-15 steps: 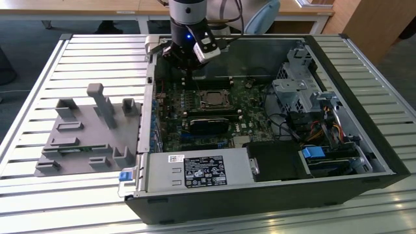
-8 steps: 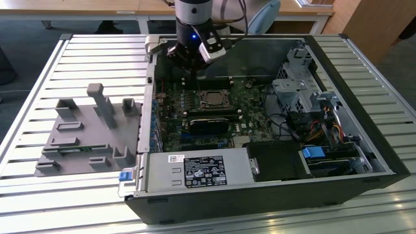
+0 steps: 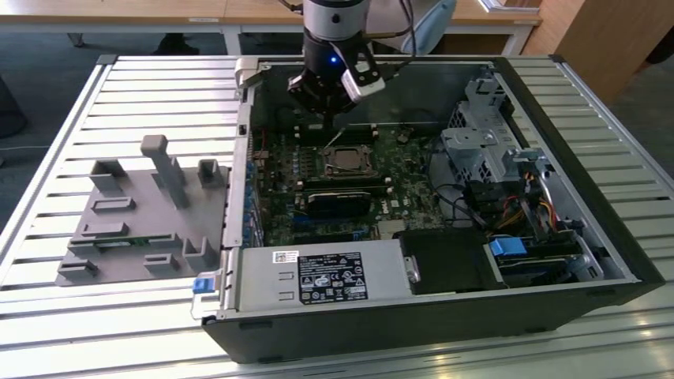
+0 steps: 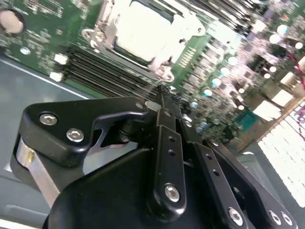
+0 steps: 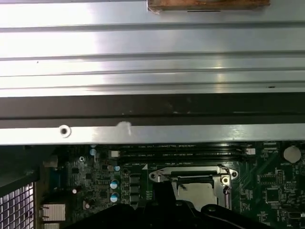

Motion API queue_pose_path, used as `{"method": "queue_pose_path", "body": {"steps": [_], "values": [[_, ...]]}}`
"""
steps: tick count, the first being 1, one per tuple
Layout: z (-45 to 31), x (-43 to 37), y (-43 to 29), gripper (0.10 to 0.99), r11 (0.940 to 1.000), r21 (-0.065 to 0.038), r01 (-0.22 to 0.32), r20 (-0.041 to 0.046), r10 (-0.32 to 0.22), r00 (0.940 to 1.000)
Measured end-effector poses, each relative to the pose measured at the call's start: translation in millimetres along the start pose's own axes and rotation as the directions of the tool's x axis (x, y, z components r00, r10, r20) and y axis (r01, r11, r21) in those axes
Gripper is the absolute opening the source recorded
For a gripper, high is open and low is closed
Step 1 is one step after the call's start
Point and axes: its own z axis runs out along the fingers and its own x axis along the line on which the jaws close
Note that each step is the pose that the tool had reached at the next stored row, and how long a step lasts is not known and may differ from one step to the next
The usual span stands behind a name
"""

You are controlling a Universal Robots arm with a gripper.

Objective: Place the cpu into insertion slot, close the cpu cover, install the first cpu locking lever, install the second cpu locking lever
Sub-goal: 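Install the first cpu locking lever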

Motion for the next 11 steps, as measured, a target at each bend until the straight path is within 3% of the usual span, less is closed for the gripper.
{"method": "queue_pose_path", "body": {"steps": [4,6,7,9,11], "values": [[1.1,-14.0,0.7,0.106,1.0,0.0,0.0,-0.0011,0.0,1.0],[1.5,-17.4,0.7,0.106,1.0,-0.002,0.0,-0.0013,0.0,1.0],[1.8,-17.5,0.7,0.106,1.0,-0.007,0.0,-0.0017,0.0,1.0],[2.3,-17.5,0.4,0.106,0.9994,-0.036,0.0,-0.002,0.0,1.0],[2.9,-17.5,0.2,0.106,0.9993,-0.038,0.0,0.0067,0.0,1.0]]}}
